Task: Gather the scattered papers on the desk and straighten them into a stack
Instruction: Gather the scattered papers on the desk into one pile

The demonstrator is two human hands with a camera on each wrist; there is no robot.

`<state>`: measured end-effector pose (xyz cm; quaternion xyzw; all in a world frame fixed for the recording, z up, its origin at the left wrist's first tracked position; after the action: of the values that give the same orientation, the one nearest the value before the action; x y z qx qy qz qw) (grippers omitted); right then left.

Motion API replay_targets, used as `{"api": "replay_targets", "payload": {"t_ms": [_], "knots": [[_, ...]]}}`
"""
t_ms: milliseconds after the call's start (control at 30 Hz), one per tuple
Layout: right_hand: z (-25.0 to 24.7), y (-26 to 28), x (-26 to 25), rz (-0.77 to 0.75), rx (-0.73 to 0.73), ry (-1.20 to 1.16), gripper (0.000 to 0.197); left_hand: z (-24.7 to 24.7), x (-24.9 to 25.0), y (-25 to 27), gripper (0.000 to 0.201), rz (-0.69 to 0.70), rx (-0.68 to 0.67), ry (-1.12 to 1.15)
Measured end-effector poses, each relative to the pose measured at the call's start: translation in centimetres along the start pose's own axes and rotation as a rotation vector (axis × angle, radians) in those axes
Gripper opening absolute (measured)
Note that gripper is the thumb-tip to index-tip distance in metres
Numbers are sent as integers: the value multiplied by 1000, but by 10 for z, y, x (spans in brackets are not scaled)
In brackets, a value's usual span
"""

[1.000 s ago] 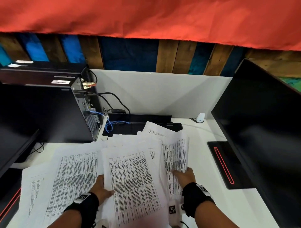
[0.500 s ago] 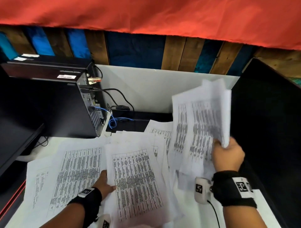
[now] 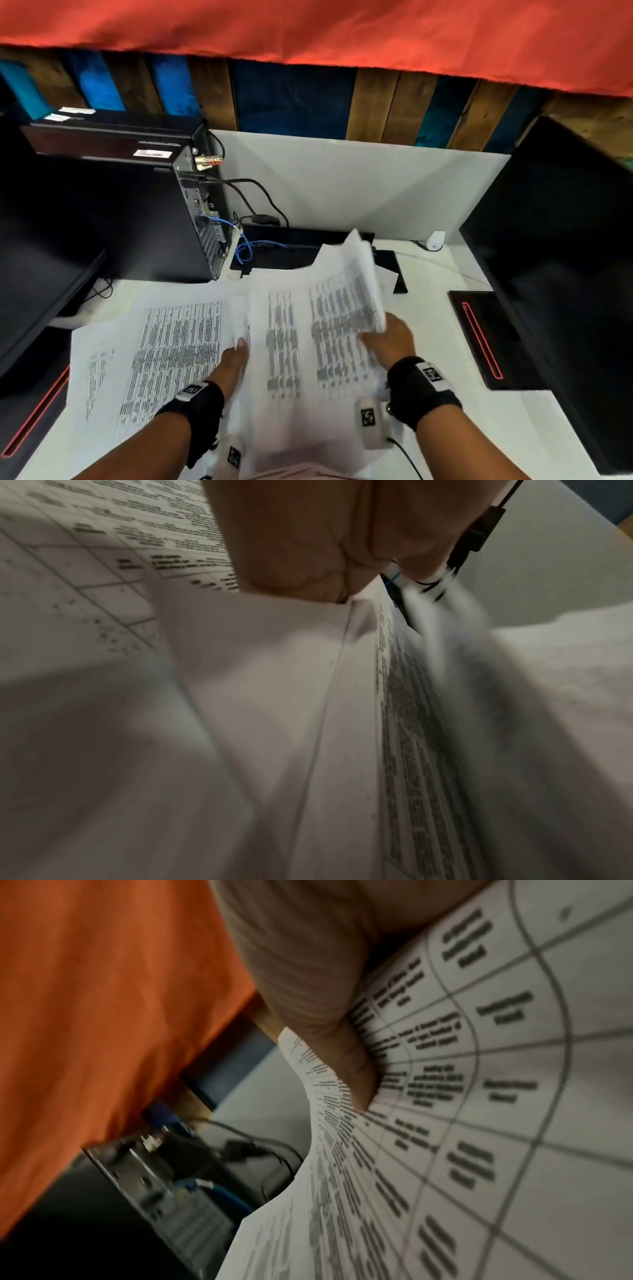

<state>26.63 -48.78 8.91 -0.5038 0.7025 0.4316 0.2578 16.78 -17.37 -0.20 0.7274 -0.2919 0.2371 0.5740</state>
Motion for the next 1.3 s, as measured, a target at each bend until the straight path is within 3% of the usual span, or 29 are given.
{"api": "replay_targets", "payload": {"t_ms": [67, 133, 233, 333, 400, 500, 633, 733, 800, 900, 1033, 1167, 1267, 1300], "knots": [[23, 0, 29, 80, -52, -3, 46, 3, 2, 6, 88, -31, 8, -8], [28, 0, 56, 205, 25, -29, 52, 5, 4, 11, 80, -31, 11, -29], [32, 2, 79, 338, 133, -47, 52, 5, -1, 9, 83, -22, 12, -33], [66, 2, 68, 225, -64, 25, 51, 8, 8, 13, 90, 45, 14, 26], [65, 0, 60, 166, -35, 32, 46, 7, 14, 14, 83, 101, 33, 60], [46, -5, 66, 196, 85, -38, 34, 6, 14, 11, 68, 137, 34, 114], [40, -14, 69, 163, -3, 4, 8, -1, 2, 2, 58, 67, 55, 178], [14, -14, 68, 166, 86, 90, 21, -9, -7, -19, 53, 71, 128, 155], [11, -16, 67, 162, 44, 151, 31, -11, -11, -26, 42, 33, 132, 135], [25, -22, 66, 124, -77, 228, 26, -11, -1, -29, 28, 53, 148, 104], [47, -23, 56, 54, -167, 231, 40, -4, 1, -38, 35, 6, 138, 114], [64, -16, 44, -11, -186, 209, 41, -2, 20, -36, 43, 17, 207, 201], [94, -9, 45, -44, -332, 343, 25, 5, 15, -35, 67, 40, 158, 210], [94, -12, 46, -52, -316, 363, 24, 5, 6, -37, 73, 24, 148, 150]]}}
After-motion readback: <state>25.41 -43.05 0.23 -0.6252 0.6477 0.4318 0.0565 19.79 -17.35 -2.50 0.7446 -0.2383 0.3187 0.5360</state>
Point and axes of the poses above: each hand's wrist, its own y-axis away from the middle knuckle, its own z-axis out of the palm, x = y × z, the point moved 10 cm from there along -y, towards the middle knuckle, and after that the axes turned 3 degrees about -x, right-handed, at the moved point
